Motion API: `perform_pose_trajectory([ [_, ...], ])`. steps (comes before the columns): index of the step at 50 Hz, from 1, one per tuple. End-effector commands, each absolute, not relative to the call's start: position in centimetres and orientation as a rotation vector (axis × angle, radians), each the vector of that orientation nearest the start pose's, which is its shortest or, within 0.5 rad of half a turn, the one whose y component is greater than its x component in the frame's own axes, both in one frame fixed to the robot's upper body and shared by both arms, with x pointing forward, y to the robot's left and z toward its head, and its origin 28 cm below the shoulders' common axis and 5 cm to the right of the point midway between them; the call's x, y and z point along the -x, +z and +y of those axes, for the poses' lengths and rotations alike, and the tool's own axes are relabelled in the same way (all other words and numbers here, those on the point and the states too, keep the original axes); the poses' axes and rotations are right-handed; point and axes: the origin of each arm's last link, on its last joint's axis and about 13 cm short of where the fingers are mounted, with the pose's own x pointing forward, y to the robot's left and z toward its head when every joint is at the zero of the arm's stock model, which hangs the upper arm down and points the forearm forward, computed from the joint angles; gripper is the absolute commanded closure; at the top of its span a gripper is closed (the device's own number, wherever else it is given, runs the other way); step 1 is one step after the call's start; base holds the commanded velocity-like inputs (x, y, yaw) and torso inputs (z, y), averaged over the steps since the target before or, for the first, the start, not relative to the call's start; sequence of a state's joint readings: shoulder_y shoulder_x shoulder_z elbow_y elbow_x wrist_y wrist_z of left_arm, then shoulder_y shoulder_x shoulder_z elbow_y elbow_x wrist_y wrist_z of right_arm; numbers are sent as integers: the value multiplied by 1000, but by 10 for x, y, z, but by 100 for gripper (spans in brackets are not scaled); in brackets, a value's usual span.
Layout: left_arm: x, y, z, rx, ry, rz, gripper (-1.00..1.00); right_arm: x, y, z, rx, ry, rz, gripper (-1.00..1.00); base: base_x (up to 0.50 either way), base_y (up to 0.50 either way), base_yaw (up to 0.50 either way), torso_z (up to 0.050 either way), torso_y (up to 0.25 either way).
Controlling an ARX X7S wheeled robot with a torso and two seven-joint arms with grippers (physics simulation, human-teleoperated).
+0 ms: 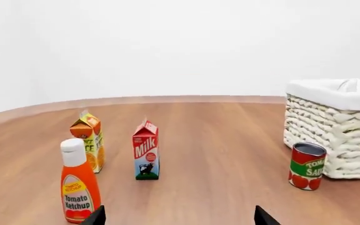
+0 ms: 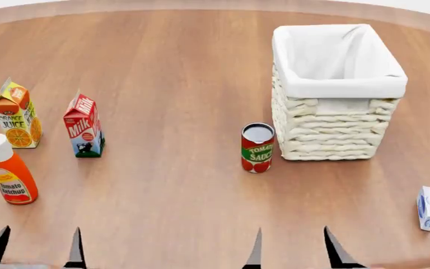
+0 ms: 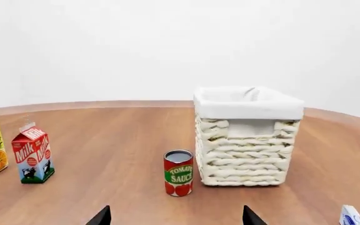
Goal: Pick the milk and place it in the basket.
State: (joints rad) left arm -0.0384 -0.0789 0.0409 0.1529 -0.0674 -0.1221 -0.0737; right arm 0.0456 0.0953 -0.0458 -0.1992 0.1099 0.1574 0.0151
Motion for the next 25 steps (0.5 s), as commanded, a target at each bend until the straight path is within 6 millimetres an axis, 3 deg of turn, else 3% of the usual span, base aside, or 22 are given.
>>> perform_pose_trajectory([
  [1,-231,147,236,37,33,-338,-100,-230,170,-135,53,61,-400,-100,0,0,0,0,0],
  [2,-230,171,241,46,32,-410,-100,-229,196,-143,63,43,-474,-100,0,0,0,0,0],
  [5,-217,227,250,48,48,-586,-100,-215,250,-158,79,18,-632,-100,0,0,0,0,0],
  [8,-201,260,256,48,50,-703,-100,-198,281,-168,75,-1,-726,-100,0,0,0,0,0],
  [12,-175,299,270,45,89,-867,-100,-159,329,-189,104,-79,-883,-100,0,0,0,0,0],
  [19,-143,333,284,17,145,-1034,-100,-112,356,-196,134,-92,-1007,-100,0,0,0,0,0],
  [25,-135,337,288,10,162,-1058,-100,-97,359,-198,134,-106,-1053,-100,0,0,0,0,0],
])
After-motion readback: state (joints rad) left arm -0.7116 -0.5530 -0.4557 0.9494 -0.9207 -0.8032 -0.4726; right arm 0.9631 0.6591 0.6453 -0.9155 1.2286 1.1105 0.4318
